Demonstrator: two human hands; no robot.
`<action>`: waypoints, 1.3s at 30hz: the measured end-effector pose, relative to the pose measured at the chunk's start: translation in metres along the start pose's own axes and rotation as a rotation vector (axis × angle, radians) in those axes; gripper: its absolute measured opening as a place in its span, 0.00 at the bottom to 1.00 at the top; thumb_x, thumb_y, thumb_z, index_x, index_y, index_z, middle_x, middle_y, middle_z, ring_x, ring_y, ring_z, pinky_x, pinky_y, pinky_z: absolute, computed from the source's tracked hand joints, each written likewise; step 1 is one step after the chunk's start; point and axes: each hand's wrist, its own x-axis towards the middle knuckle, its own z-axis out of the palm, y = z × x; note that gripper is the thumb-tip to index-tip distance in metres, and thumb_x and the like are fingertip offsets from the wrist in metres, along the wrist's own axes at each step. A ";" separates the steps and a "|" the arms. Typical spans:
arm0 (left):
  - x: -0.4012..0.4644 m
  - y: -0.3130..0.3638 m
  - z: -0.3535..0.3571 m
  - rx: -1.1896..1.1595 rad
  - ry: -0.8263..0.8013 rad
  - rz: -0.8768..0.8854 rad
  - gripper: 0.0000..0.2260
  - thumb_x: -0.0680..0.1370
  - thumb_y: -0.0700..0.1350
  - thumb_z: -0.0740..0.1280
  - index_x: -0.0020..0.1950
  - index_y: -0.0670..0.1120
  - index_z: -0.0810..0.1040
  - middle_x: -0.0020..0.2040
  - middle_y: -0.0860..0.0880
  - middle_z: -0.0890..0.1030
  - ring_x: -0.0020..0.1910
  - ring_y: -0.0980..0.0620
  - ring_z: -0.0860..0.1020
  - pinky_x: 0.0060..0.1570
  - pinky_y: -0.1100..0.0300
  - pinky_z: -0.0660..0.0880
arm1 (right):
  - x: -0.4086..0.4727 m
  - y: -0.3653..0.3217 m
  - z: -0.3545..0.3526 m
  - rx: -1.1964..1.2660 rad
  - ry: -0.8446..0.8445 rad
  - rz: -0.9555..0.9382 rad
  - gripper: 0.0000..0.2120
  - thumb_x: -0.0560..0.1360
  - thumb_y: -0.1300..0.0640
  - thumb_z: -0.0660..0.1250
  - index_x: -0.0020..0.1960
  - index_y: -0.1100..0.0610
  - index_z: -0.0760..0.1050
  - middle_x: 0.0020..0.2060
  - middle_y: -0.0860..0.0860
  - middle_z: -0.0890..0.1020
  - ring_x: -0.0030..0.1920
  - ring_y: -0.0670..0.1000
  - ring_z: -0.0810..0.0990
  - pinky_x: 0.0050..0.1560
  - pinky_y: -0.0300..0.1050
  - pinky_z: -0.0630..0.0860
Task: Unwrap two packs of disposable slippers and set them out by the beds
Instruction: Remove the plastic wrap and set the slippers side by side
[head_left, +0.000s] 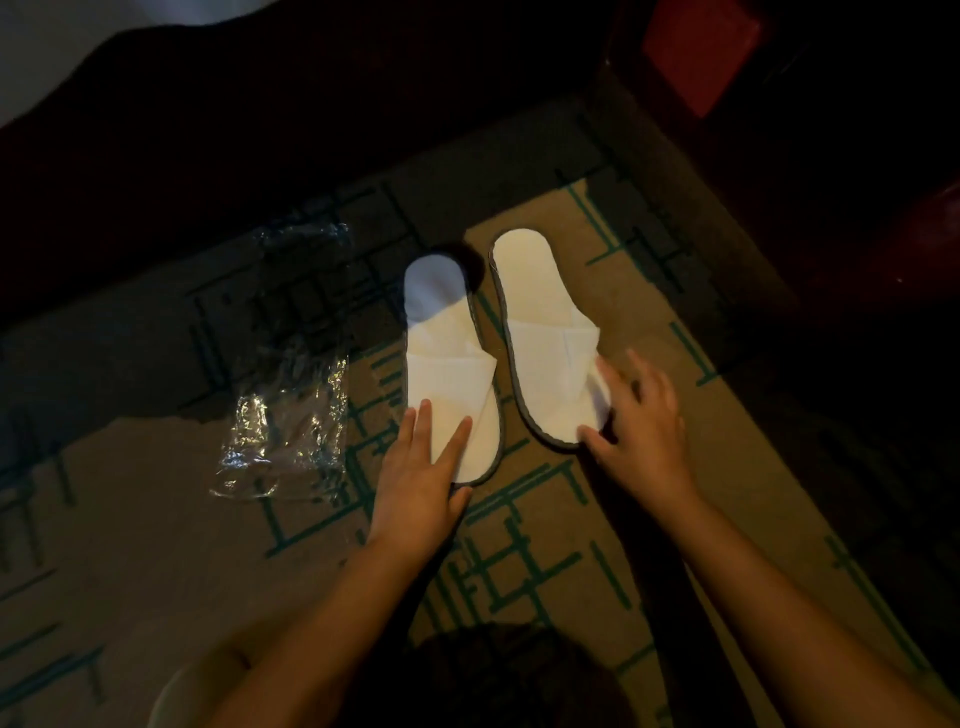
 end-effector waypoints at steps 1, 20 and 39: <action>0.001 0.003 0.000 0.028 -0.001 -0.011 0.34 0.75 0.55 0.62 0.75 0.57 0.46 0.77 0.41 0.42 0.76 0.41 0.43 0.73 0.45 0.50 | 0.000 -0.001 0.001 -0.054 -0.028 -0.095 0.35 0.72 0.49 0.67 0.74 0.45 0.53 0.76 0.52 0.51 0.76 0.55 0.47 0.72 0.59 0.55; 0.025 0.018 0.002 0.052 0.052 0.020 0.33 0.75 0.59 0.60 0.75 0.56 0.48 0.77 0.37 0.46 0.76 0.40 0.46 0.69 0.52 0.44 | 0.029 -0.012 0.008 -0.204 -0.273 -0.301 0.27 0.78 0.54 0.57 0.74 0.45 0.53 0.77 0.55 0.45 0.76 0.56 0.42 0.74 0.55 0.48; 0.096 0.017 -0.024 -0.013 0.151 -0.054 0.33 0.75 0.59 0.60 0.75 0.55 0.49 0.76 0.37 0.46 0.76 0.39 0.46 0.74 0.48 0.54 | 0.118 -0.029 -0.009 -0.272 -0.219 -0.345 0.29 0.77 0.53 0.60 0.74 0.44 0.52 0.77 0.54 0.47 0.76 0.56 0.45 0.74 0.55 0.49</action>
